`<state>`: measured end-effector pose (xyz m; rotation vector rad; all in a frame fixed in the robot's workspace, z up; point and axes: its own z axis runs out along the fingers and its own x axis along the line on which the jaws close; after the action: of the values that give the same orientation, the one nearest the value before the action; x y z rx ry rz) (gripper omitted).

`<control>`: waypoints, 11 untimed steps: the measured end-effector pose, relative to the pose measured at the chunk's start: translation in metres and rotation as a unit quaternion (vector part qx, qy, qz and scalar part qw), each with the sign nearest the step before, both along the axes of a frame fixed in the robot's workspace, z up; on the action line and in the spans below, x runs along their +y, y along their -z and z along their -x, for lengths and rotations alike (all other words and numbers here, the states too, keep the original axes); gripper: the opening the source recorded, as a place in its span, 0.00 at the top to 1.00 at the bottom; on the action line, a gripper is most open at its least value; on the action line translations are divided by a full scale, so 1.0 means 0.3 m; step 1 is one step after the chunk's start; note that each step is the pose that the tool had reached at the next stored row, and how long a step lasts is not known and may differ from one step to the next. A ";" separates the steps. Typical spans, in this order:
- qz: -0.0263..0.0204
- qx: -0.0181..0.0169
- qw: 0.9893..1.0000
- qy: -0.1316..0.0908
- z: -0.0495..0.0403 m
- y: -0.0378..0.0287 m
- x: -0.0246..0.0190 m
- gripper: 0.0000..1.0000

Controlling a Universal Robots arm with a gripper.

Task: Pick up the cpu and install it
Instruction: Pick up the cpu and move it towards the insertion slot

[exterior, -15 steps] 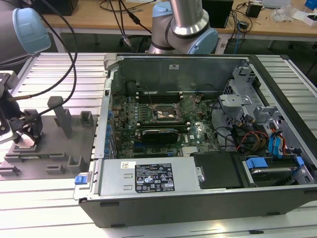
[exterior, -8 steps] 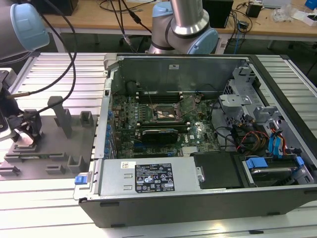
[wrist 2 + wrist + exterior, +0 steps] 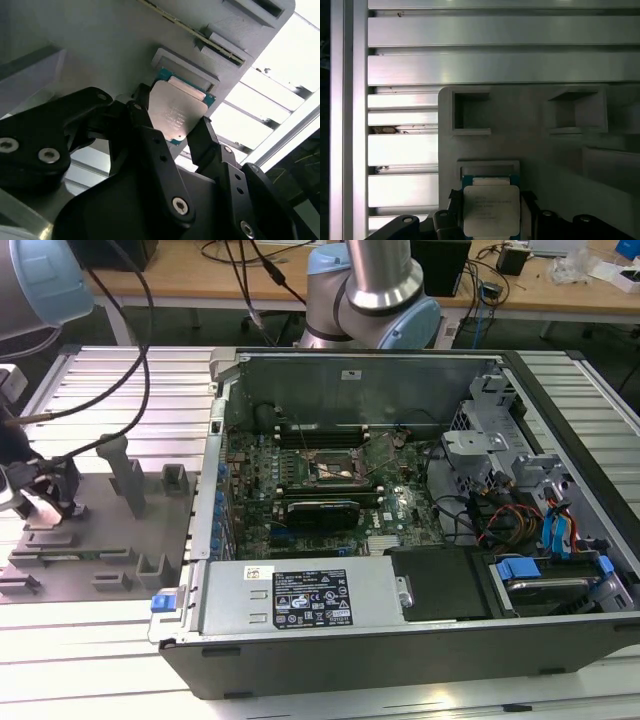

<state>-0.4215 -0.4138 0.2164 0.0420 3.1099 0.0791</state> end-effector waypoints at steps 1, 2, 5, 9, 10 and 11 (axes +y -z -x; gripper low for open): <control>0.000 0.000 1.000 0.000 0.000 -0.007 0.000 0.45; 0.000 0.000 1.000 0.000 0.000 -0.018 0.000 0.45; 0.000 0.000 1.000 0.000 0.000 -0.042 0.001 0.45; 0.000 0.000 1.000 0.000 0.000 -0.097 0.004 0.45; 0.000 0.000 1.000 0.000 0.000 -0.109 0.004 0.45; 0.000 0.000 1.000 0.000 0.000 -0.119 0.005 0.45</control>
<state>-0.4215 -0.4124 0.2521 0.0420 3.1100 0.0790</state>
